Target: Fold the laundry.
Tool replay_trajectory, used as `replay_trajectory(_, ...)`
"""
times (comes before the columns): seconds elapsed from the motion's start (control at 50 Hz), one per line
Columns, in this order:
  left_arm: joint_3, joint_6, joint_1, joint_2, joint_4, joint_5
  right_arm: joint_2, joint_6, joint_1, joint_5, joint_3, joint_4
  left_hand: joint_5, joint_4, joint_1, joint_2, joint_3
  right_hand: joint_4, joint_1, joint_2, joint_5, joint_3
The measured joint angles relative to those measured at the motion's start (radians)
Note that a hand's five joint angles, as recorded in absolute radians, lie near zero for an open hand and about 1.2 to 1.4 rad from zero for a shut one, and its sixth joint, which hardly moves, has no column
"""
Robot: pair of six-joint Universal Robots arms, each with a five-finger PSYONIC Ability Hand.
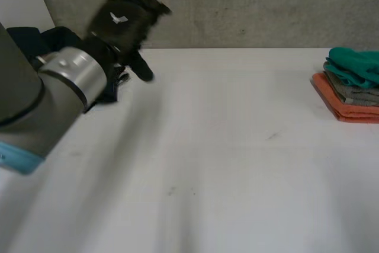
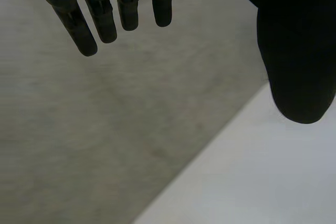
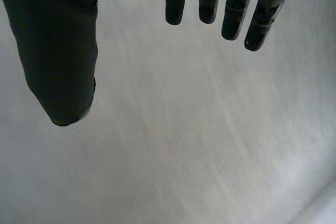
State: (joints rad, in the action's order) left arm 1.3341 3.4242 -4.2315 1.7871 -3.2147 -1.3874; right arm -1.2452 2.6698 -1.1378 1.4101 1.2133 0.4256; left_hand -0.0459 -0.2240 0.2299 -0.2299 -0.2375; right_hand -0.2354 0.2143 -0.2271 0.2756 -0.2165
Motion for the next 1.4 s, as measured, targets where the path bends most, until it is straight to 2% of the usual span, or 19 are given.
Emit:
replay_trajectory(0.06,-0.042,0.017,-0.069,0.018,-0.024,-0.058,-0.127,0.117,-0.168,-0.103,0.189,0.091,0.001,0.001,0.0,0.008,0.003,0.0,0.0,0.0,0.0,0.005)
replay_trajectory(0.1,-0.049,0.023,-0.088,0.025,-0.029,-0.067,-0.147,0.134,-0.202,-0.126,0.227,0.103,0.001,0.001,0.0,0.008,0.003,0.0,0.0,0.0,0.0,0.005)
replay_trajectory(0.12,-0.066,0.045,-0.141,0.049,-0.039,-0.078,-0.178,0.15,-0.279,-0.177,0.309,0.12,0.001,0.002,0.0,0.009,0.003,0.0,0.0,0.0,0.0,0.005)
replay_trajectory(0.24,-0.155,0.179,-0.324,0.201,-0.067,-0.078,-0.207,0.107,-0.507,-0.281,0.53,0.125,0.001,0.007,0.0,0.01,0.013,0.0,0.0,0.0,0.0,0.005)
replay_trajectory(0.28,-0.233,0.264,-0.4,0.321,-0.077,-0.073,-0.198,0.064,-0.598,-0.299,0.608,0.116,0.001,0.007,0.0,0.01,0.013,0.0,0.0,0.0,0.0,0.005)
replay_trajectory(0.42,-0.505,0.434,-0.511,0.661,-0.085,-0.056,-0.126,-0.021,-0.703,-0.271,0.7,0.078,0.001,0.007,0.0,0.01,0.013,0.0,0.0,0.0,0.0,0.005)
replay_trajectory(0.52,-0.729,0.502,-0.553,0.899,-0.089,0.018,-0.081,-0.05,-0.707,-0.235,0.729,0.039,-0.006,0.0,0.004,0.005,0.01,0.0,0.0,0.0,0.0,0.005)
replay_trajectory(0.58,-0.8,0.51,-0.558,0.967,-0.09,0.055,-0.076,-0.051,-0.698,-0.229,0.738,0.03,-0.206,-0.2,0.225,-0.193,-0.183,0.0,0.0,0.0,0.0,0.005)
replay_trajectory(0.62,-0.855,0.51,-0.56,1.016,-0.098,0.084,-0.075,-0.05,-0.689,-0.227,0.748,0.026,-0.613,-0.617,0.687,-0.61,-0.595,0.0,0.0,0.0,0.0,0.005)
replay_trajectory(0.66,-0.862,0.509,-0.559,1.022,-0.102,0.088,-0.075,-0.05,-0.688,-0.226,0.749,0.025,-0.613,-0.617,0.687,-0.61,-0.595,0.0,0.0,0.0,0.0,0.005)
replay_trajectory(0.68,-0.876,0.505,-0.554,1.036,-0.131,0.096,-0.075,-0.049,-0.683,-0.226,0.756,0.023,-0.901,-0.914,0.908,-0.906,-0.891,0.0,0.0,0.0,0.0,0.005)
replay_trajectory(0.7,-0.871,0.501,-0.55,1.033,-0.152,0.095,-0.076,-0.049,-0.682,-0.226,0.758,0.022,-0.923,-0.953,0.908,-0.943,-0.93,0.0,0.0,0.0,0.0,0.005)
replay_trajectory(0.8,-0.778,0.461,-0.525,0.965,-0.268,0.083,-0.077,-0.044,-0.677,-0.227,0.765,0.02,-0.923,-0.972,0.908,-0.963,-0.95,0.0,0.0,0.0,0.0,0.005)
replay_trajectory(0.9,-0.537,0.316,-0.475,0.77,-0.426,0.076,-0.082,-0.038,-0.667,-0.227,0.768,0.014,-0.923,-0.972,0.908,-0.964,-0.951,0.0,0.0,0.0,0.0,0.005)
replay_trajectory(0.98,-0.382,0.205,-0.416,0.636,-0.466,0.087,-0.087,-0.036,-0.66,-0.226,0.767,0.011,-0.923,-0.972,0.908,-0.965,-0.951,0.0,0.0,0.0,0.0,0.005)
replay_trajectory(1.18,0.039,-0.134,-0.111,0.293,-0.467,0.131,-0.106,-0.033,-0.61,-0.22,0.758,0.006,-0.923,-0.975,0.908,-0.967,-0.956,0.0,0.0,0.0,0.0,0.005)
replay_trajectory(1.32,0.152,-0.256,0.129,0.244,-0.468,0.141,-0.114,-0.026,-0.558,-0.208,0.746,-0.005,-0.923,-0.976,0.908,-0.97,-0.964,0.0,0.0,0.0,0.0,0.005)
replay_trajectory(1.36,0.16,-0.265,0.166,0.253,-0.466,0.143,-0.115,-0.024,-0.551,-0.201,0.742,-0.01,-0.923,-0.976,0.908,-0.97,-0.964,0.0,0.0,0.0,0.0,0.005)
replay_trajectory(1.4,0.17,-0.266,0.226,0.283,-0.463,0.149,-0.114,-0.023,-0.545,-0.188,0.737,-0.017,-0.671,-0.687,0.623,-0.663,-0.677,0.0,0.0,0.0,0.0,0.005)
